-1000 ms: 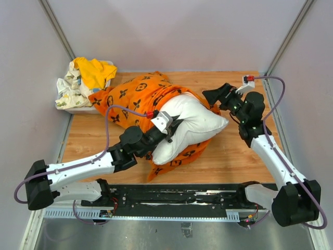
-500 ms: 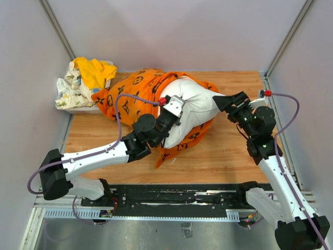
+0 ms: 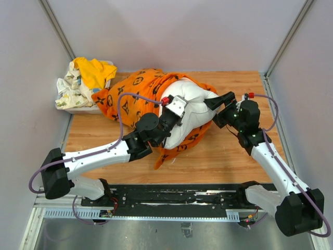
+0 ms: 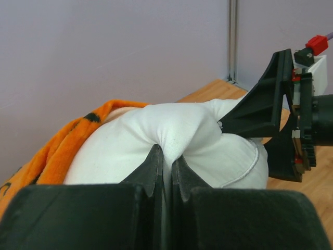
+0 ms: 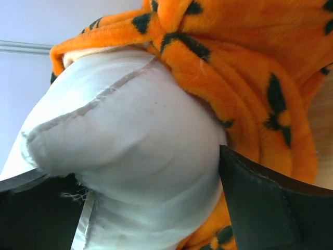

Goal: Remove the pillowcase from the pillow
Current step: Remove the pillow from the pillowcase.

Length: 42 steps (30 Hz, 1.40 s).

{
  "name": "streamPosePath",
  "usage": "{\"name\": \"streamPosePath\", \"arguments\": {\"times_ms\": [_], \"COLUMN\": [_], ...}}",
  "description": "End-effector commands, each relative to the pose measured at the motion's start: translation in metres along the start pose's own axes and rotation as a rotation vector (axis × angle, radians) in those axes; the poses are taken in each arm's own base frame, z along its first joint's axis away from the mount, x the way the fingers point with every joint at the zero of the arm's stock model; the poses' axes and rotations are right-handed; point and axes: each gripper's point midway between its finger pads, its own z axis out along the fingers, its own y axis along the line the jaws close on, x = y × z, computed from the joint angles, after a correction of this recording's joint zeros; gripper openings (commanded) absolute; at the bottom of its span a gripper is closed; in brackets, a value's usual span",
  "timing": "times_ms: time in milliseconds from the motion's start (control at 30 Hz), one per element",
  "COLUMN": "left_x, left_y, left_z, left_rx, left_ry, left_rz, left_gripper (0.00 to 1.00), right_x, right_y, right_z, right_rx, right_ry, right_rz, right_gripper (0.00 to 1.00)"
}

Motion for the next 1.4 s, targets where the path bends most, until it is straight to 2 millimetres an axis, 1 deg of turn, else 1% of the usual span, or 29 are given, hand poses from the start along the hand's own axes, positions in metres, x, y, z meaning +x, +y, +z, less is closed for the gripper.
{"name": "streamPosePath", "arguments": {"times_ms": [0,133,200,267,333,400,467,533,567,700,800,833,867,900,933,967,1000,1033,1067,1167,1233,1300,1333,1367], "left_x": [-0.070,-0.050,-0.038,-0.018,0.001,0.019,0.033,0.043,0.047,0.062,0.068,0.069,0.072,0.073,0.074,0.074,0.076,0.077,0.078,0.075,0.066,0.048,0.036,0.020], "left_y": [-0.004,-0.012,-0.014,-0.017,-0.018,-0.022,-0.025,-0.028,-0.029,-0.042,-0.054,-0.058,-0.062,-0.066,-0.068,-0.070,-0.070,-0.070,-0.068,-0.055,-0.043,-0.034,-0.034,-0.037], "left_z": [0.008,0.011,0.011,0.011,0.008,0.002,-0.006,-0.011,-0.012,-0.012,-0.012,-0.012,-0.014,-0.016,-0.017,-0.018,-0.020,-0.021,-0.022,-0.027,-0.032,-0.040,-0.045,-0.053], "left_rx": [0.048,0.053,0.052,0.049,0.049,0.066,0.084,0.096,0.101,0.147,0.206,0.225,0.249,0.273,0.292,0.304,0.312,0.315,0.310,0.286,0.295,0.324,0.357,0.405], "left_ry": [-0.194,-0.156,-0.128,-0.071,-0.014,0.032,0.062,0.082,0.093,0.148,0.181,0.189,0.207,0.215,0.225,0.232,0.244,0.253,0.261,0.261,0.239,0.202,0.175,0.140], "left_rz": [-0.159,-0.176,-0.166,-0.138,-0.113,-0.097,-0.104,-0.117,-0.121,-0.121,-0.118,-0.119,-0.114,-0.110,-0.107,-0.104,-0.097,-0.090,-0.083,-0.094,-0.149,-0.213,-0.235,-0.252], "left_gripper": [0.00,0.00,0.00,0.00,0.00,0.00,0.00,0.00,0.00,0.00,0.00,0.00,0.01,0.04,0.10,0.21,0.52,0.87,0.98,0.99,0.99,0.99,0.99,0.99], "right_x": [0.024,0.031,0.033,0.034,0.035,0.036,0.036,0.037,0.040,0.055,0.064,0.065,0.067,0.068,0.070,0.072,0.073,0.072,0.069,0.054,0.041,0.028,0.022,0.017], "right_y": [0.032,0.054,0.059,0.066,0.074,0.089,0.101,0.113,0.116,0.124,0.128,0.129,0.130,0.130,0.129,0.127,0.125,0.120,0.113,0.086,0.065,0.037,0.022,0.013], "right_z": [0.006,0.011,0.012,0.011,0.005,-0.005,-0.015,-0.024,-0.026,-0.023,-0.023,-0.025,-0.025,-0.025,-0.023,-0.022,-0.021,-0.019,-0.016,-0.009,-0.002,0.006,0.009,0.010], "right_rx": [-0.081,-0.167,-0.183,-0.208,-0.250,-0.362,-0.464,-0.556,-0.578,-0.636,-0.718,-0.747,-0.770,-0.788,-0.794,-0.797,-0.791,-0.776,-0.750,-0.640,-0.522,-0.340,-0.245,-0.185], "right_ry": [0.077,0.091,0.104,0.118,0.122,0.112,0.095,0.087,0.107,0.212,0.272,0.279,0.286,0.298,0.316,0.335,0.350,0.358,0.361,0.330,0.292,0.237,0.214,0.195], "right_rz": [0.089,0.117,0.112,0.083,0.033,-0.039,-0.063,-0.084,-0.093,-0.131,-0.149,-0.148,-0.148,-0.151,-0.153,-0.162,-0.170,-0.176,-0.177,-0.200,-0.262,-0.347,-0.377,-0.406], "right_gripper": [0.98,0.98,0.99,0.98,0.99,0.98,0.98,0.98,0.98,0.98,1.00,0.93,0.82,0.68,0.49,0.32,0.14,0.03,0.01,0.01,0.01,0.01,0.01,0.01]}}
